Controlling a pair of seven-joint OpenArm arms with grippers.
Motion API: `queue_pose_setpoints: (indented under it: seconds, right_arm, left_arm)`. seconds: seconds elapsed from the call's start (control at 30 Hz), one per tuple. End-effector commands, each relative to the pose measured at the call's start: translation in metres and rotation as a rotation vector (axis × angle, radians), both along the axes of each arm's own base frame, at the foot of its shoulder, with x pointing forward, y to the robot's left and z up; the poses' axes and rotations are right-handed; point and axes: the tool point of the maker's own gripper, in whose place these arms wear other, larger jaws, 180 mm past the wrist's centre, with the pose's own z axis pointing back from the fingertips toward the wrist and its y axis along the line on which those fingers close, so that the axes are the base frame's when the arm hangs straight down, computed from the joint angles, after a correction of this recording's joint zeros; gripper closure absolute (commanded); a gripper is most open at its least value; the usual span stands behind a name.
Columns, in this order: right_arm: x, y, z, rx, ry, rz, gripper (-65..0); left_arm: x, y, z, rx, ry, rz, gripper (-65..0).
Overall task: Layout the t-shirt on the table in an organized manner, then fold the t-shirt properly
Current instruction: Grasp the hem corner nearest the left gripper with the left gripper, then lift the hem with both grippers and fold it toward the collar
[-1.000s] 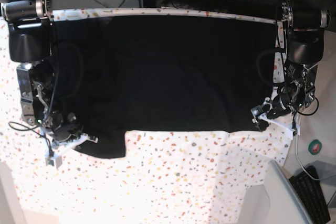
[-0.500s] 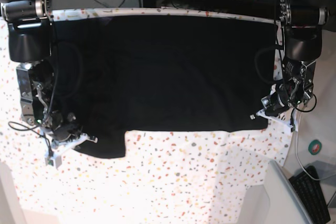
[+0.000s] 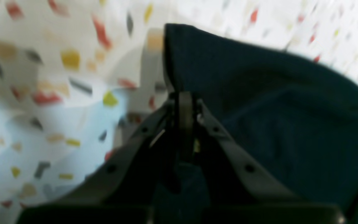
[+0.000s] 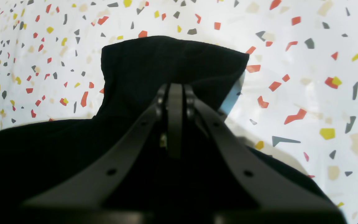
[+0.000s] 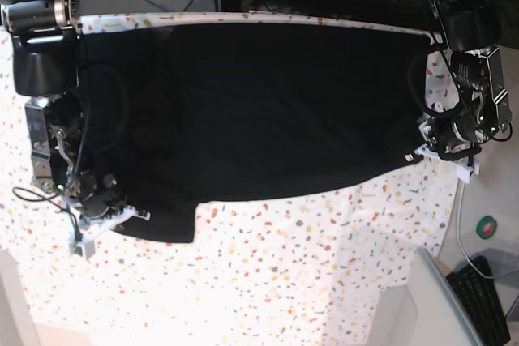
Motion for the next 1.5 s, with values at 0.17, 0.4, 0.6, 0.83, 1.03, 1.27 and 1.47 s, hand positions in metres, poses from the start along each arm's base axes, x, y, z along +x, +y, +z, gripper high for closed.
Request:
queue_pose_setpoints:
  seconds: [0.17,0.4,0.6,0.83,1.03,1.27,1.47]
  right_arm:
    - [0.017,-0.003,0.022,-0.004,-0.07,-0.002,0.0]
    - [0.018,-0.003,0.023,-0.004,-0.071,-0.002,0.0]
    - [0.018,-0.003,0.023,-0.004,-0.07,-0.002,0.0]
    - [0.019,-0.002,0.024,-0.005,-0.072,0.002,0.0]
    - [0.019,-0.003,0.025,-0.004,-0.074,0.001,0.0]
    - [0.017,-0.003,0.023,-0.004,-0.07,-0.001,0.0]
    - [0.018,-0.003,0.023,-0.004,-0.072,-0.002,0.0]
  left_arm:
    - [0.002,0.01,0.008,0.019,-0.026,0.008,-2.5]
    - [0.001,0.021,0.013,0.016,-0.045,0.05,-27.3]
    - [0.012,0.052,0.032,0.054,-0.156,0.148,-27.3]
    - [0.067,0.035,0.036,0.106,-0.195,0.044,-27.5]
    - [0.079,0.04,0.011,0.122,-0.147,0.06,-27.3]
    - [0.078,0.036,0.005,0.133,-0.142,0.046,-27.3]
    - [0.072,0.035,-0.006,0.125,-0.12,0.063,-27.3]
